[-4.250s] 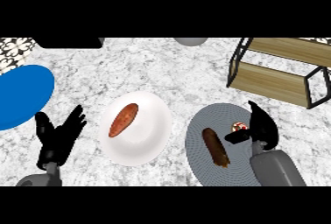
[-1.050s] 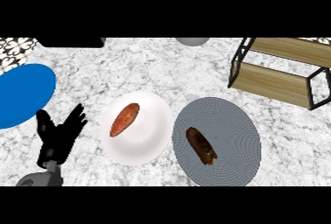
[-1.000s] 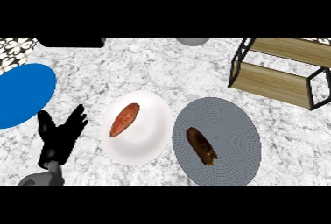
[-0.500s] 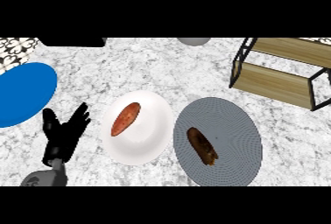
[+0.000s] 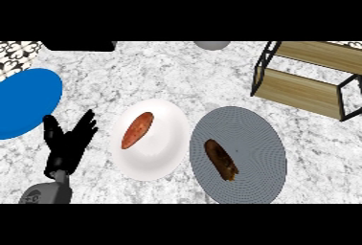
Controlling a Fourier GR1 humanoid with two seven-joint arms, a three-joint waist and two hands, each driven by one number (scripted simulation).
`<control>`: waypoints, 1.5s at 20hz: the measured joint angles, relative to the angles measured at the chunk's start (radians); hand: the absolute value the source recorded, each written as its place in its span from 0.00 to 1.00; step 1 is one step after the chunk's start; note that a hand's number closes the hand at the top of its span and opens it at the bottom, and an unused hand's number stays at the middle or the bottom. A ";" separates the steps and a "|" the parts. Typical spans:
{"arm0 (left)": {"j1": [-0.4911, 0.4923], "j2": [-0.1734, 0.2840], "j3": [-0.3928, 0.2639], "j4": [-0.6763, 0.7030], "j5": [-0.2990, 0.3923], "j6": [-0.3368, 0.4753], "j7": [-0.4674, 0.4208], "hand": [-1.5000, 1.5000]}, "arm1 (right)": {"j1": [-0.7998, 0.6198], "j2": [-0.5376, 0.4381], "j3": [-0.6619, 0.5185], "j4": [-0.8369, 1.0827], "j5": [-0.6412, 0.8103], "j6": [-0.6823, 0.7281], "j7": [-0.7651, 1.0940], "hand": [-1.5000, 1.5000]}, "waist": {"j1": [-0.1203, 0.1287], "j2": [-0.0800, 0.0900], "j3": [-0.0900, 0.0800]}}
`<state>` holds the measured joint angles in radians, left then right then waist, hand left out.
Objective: Pick the cupcake from the placemat and place it in the tiered shelf
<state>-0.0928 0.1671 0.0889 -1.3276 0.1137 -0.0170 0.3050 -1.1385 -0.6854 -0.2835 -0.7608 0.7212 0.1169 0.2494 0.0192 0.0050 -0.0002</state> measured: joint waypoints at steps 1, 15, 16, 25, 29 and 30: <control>0.016 0.003 0.002 -0.015 0.004 -0.005 0.002 0.50 | 0.005 0.007 -0.001 0.010 -0.001 -0.013 -0.015 1.00 | 0.000 -0.001 0.000; 0.046 -0.013 -0.006 -0.035 -0.018 0.002 -0.013 0.50 | -0.064 -0.008 -0.063 0.124 -0.035 -0.079 -0.030 0.00 | -0.004 -0.002 0.000; 0.044 -0.014 -0.007 -0.039 -0.016 0.002 -0.007 0.50 | -0.066 -0.005 -0.080 0.128 -0.048 -0.094 -0.026 0.00 | -0.004 -0.002 0.000; 0.031 0.006 0.016 -0.021 0.000 -0.021 -0.005 0.50 | -0.114 -0.001 -0.242 0.166 -0.209 -0.163 -0.023 0.00 | -0.004 -0.001 0.001; 0.030 0.006 0.011 -0.039 -0.006 -0.015 0.011 0.50 | -0.144 -0.010 -0.296 0.164 -0.261 -0.219 0.004 0.00 | -0.004 -0.002 0.000; 0.031 0.009 0.013 -0.043 -0.001 -0.020 0.017 0.50 | -0.146 -0.022 -0.307 0.162 -0.268 -0.233 0.006 0.00 | -0.004 -0.002 0.000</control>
<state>-0.0623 0.1757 0.1014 -1.3706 0.1125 -0.0372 0.3218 -1.2841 -0.7071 -0.5901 -0.5984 0.4530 -0.1162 0.2553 0.0148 0.0028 0.0001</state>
